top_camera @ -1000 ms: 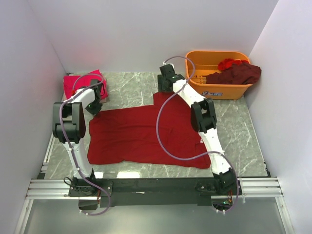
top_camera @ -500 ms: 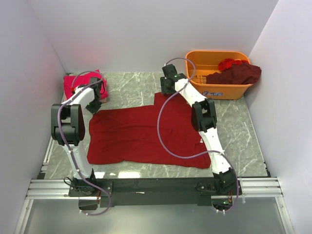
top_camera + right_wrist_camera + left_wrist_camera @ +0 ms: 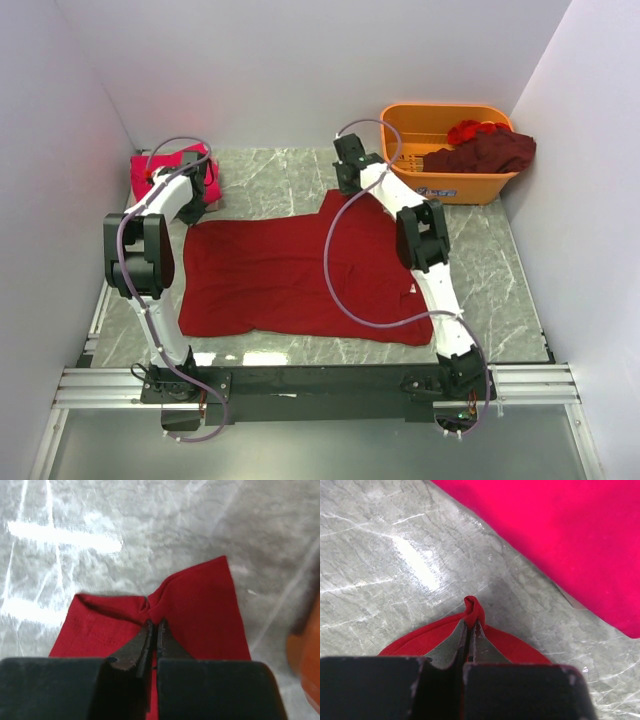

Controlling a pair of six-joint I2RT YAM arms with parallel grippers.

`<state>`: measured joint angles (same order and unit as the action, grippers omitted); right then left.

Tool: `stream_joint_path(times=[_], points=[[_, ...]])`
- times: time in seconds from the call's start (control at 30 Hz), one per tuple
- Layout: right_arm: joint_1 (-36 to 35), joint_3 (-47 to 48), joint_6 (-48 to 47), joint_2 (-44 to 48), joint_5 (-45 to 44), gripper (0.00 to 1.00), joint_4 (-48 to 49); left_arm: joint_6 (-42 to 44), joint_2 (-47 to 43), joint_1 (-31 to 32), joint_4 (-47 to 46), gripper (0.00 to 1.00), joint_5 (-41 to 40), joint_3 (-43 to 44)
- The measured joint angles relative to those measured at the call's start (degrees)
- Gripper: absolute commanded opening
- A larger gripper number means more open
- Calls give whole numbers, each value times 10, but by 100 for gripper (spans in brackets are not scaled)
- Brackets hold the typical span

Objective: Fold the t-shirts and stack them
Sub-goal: Fold the tshirt

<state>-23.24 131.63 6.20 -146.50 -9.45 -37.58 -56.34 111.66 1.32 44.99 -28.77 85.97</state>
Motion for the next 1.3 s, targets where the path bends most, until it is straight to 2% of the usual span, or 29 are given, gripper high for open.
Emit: stream_joint_path(times=[0.17, 0.23, 0.4, 0.63, 0.8, 0.97, 1.3], points=[[0, -181, -1, 131, -4, 0, 76, 9, -4, 0, -9, 1, 0, 0], [0, -227, -3, 188, -5, 0, 94, 17, -9, 0, -17, 1, 0, 0], [0, -218, -17, 246, -26, 0, 144, 34, -21, 0, -38, 1, 0, 1], [0, -170, -37, 226, -49, 0, 155, 42, -21, 0, -42, 1, 0, 10], [-2, -201, -35, 238, -52, 0, 158, 42, -21, 0, -38, 1, -3, 12], [-11, -316, -11, 288, -68, 0, 168, 42, -28, 0, -48, 1, -7, 1], [-90, -555, 56, 490, -169, 0, 200, 45, -130, 0, -99, 1, -5, -140]])
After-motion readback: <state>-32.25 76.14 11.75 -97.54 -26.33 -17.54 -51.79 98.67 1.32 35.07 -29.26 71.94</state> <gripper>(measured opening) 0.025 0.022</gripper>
